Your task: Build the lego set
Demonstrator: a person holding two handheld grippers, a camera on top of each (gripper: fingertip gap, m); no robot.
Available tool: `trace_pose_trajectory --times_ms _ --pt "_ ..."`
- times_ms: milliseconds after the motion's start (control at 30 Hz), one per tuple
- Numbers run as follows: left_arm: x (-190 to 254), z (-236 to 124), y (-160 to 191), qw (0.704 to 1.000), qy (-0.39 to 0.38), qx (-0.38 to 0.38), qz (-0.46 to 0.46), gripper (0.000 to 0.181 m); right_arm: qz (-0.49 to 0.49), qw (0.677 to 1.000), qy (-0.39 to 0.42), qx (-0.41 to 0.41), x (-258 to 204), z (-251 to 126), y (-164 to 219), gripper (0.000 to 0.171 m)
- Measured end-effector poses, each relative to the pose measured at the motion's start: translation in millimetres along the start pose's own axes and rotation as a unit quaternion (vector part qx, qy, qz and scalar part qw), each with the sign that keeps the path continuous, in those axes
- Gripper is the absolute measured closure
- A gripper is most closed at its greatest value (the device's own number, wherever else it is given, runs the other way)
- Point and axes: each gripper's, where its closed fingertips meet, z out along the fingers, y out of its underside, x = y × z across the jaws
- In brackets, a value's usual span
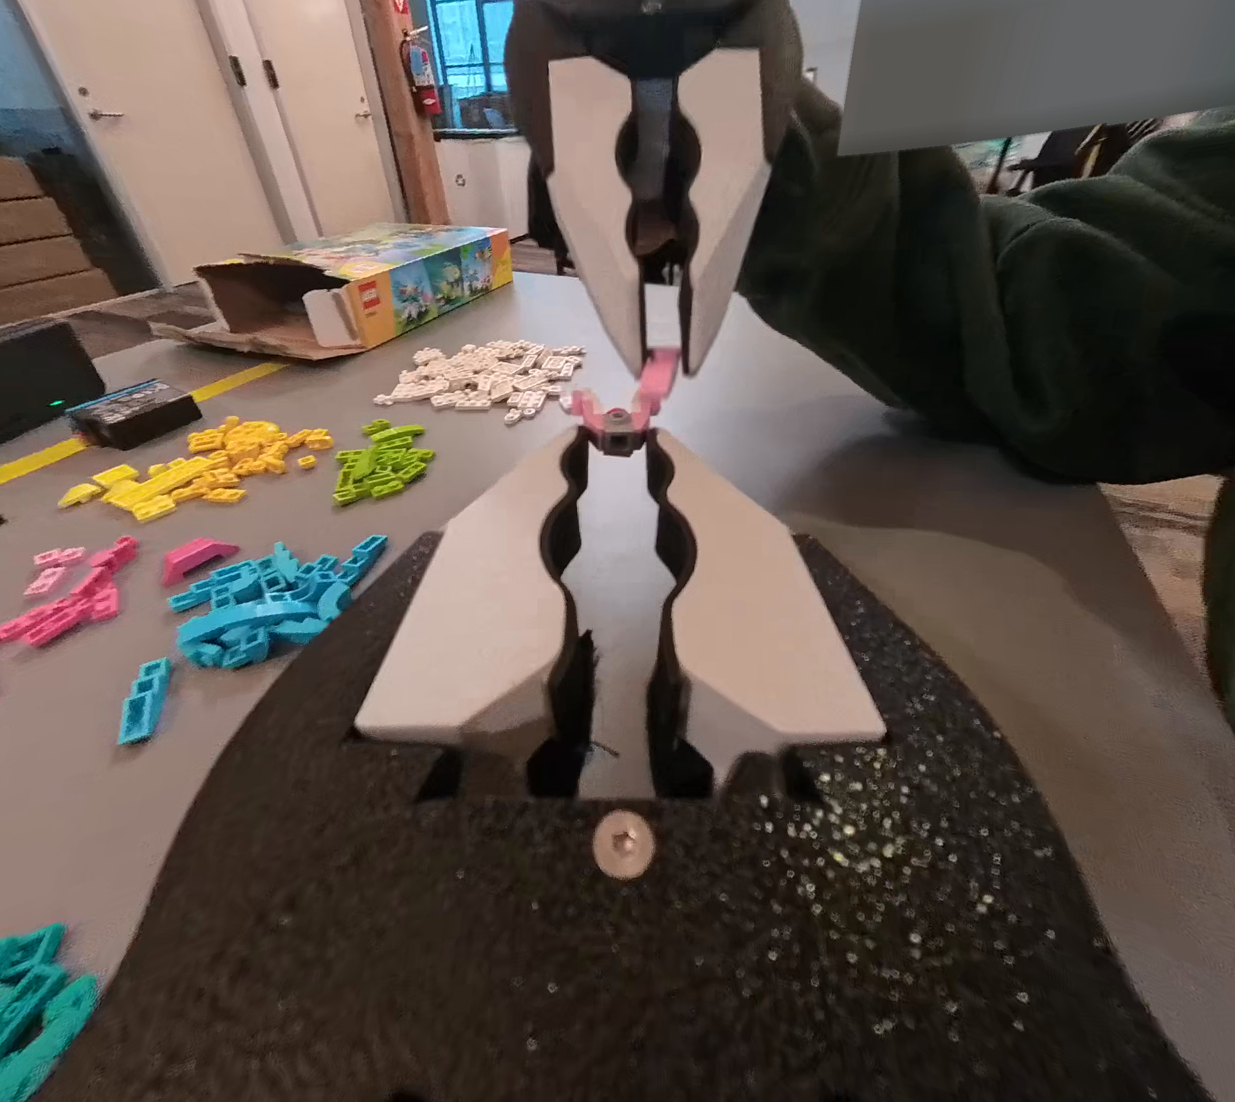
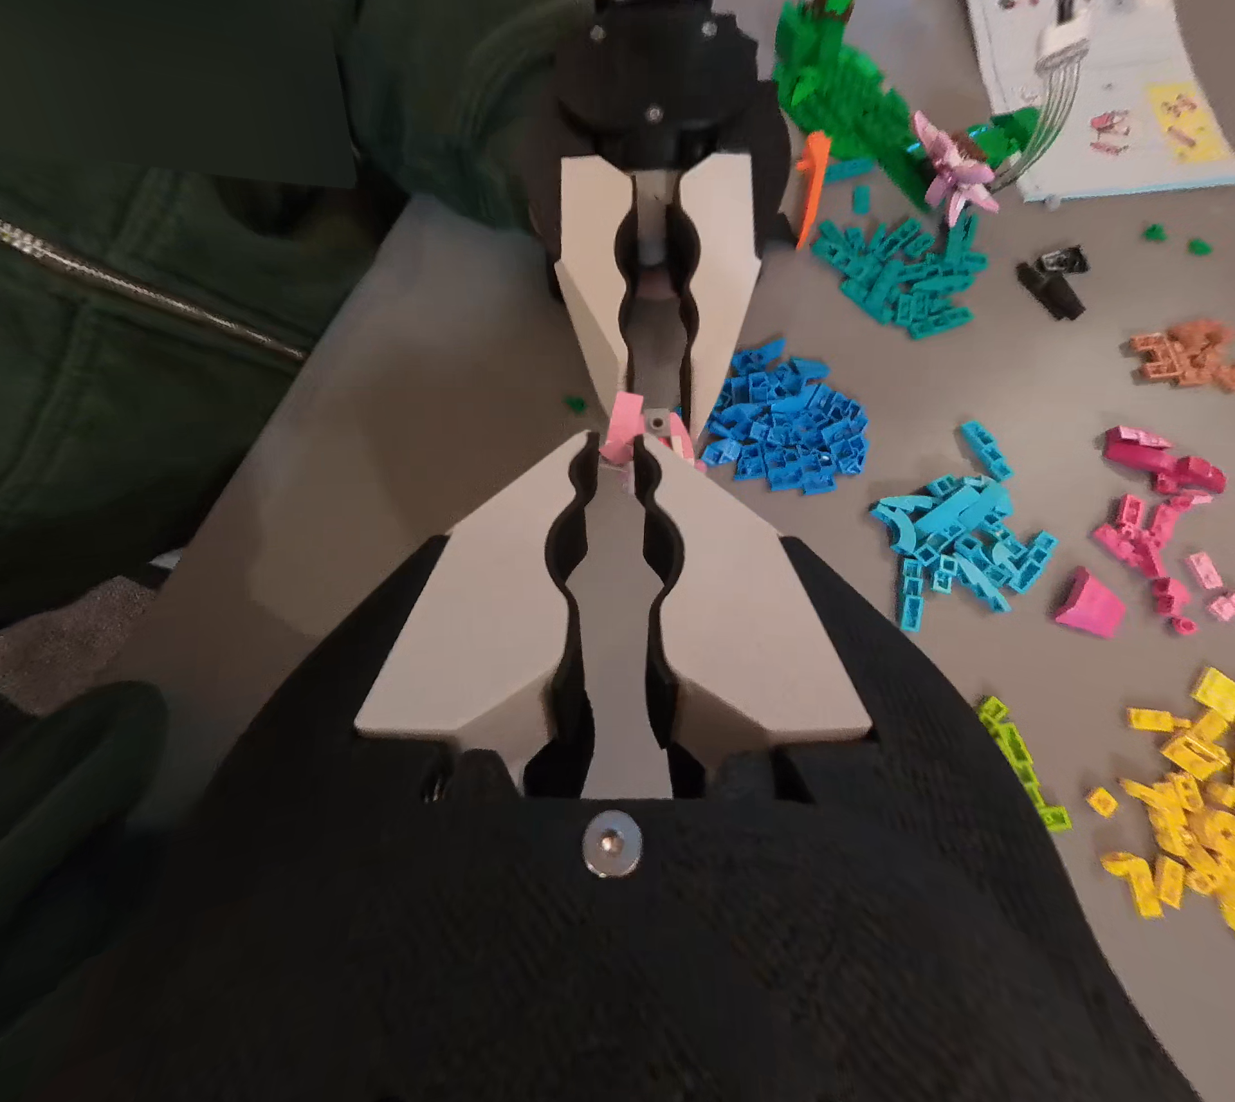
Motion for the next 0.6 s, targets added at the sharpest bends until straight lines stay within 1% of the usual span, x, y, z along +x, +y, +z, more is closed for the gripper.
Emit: trace_pose_trajectory --times_ms 133,233,600 --pt "5 1 1 1.000 0.020 -0.002 -0.004 0.167 0.004 1.000 -0.005 0.000 -1 2 -1 0.163" --pt "8 1 2 1.000 0.028 -0.005 -0.001 0.167 0.004 1.000 0.002 -0.023 0 3 7 0.163" --pt "20 2 4 0.998 0.064 -0.012 0.005 0.167 -0.021 0.998 0.003 -0.056 -10 2 10 0.162"
